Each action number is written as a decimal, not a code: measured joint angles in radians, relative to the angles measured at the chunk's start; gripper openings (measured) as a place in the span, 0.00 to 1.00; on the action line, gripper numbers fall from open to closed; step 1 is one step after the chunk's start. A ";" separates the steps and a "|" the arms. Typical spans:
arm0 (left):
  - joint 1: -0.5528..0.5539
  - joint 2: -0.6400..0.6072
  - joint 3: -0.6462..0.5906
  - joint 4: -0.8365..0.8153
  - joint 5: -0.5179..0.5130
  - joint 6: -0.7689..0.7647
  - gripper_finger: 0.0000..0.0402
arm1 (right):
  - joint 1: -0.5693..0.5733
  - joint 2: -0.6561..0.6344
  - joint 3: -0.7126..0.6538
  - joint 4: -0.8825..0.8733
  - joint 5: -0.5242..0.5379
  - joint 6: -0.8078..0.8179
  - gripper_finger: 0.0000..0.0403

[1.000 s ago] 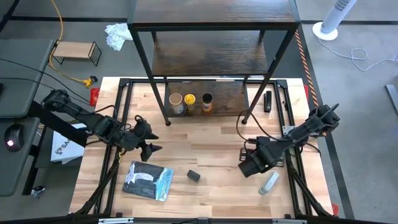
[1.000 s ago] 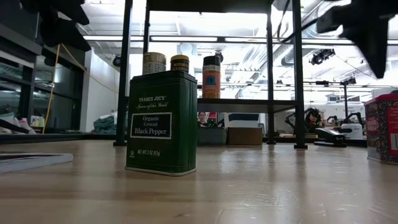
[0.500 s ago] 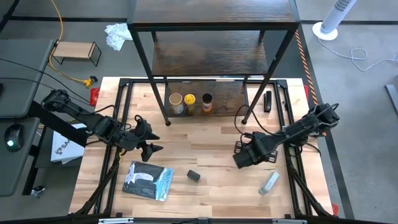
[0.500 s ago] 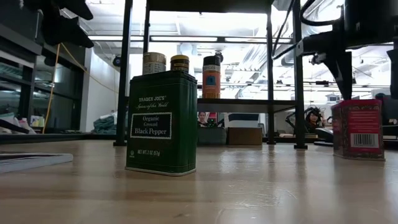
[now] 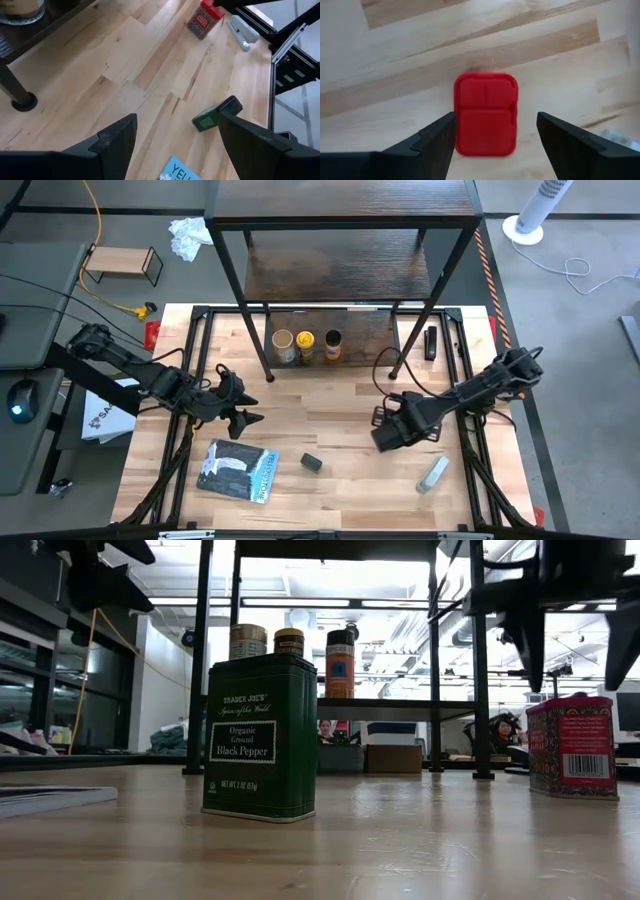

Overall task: Shelf spices
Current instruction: Put the red seasoning can on the shelf

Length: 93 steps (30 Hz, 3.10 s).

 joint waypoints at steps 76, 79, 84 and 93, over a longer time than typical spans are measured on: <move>0.001 0.000 0.000 0.018 -0.046 -0.035 0.69 | -0.504 0.079 0.373 0.133 0.367 -1.000 0.50; 0.001 0.000 0.000 0.018 -0.047 -0.044 0.69 | -0.537 0.079 0.373 0.161 0.344 -1.044 0.50; 0.001 0.000 0.000 0.018 -0.047 -0.054 0.69 | -0.581 0.079 0.373 0.186 0.279 -1.079 0.56; 0.001 0.000 0.000 0.018 -0.049 -0.062 0.69 | -0.590 0.079 0.373 0.222 0.288 -1.124 0.72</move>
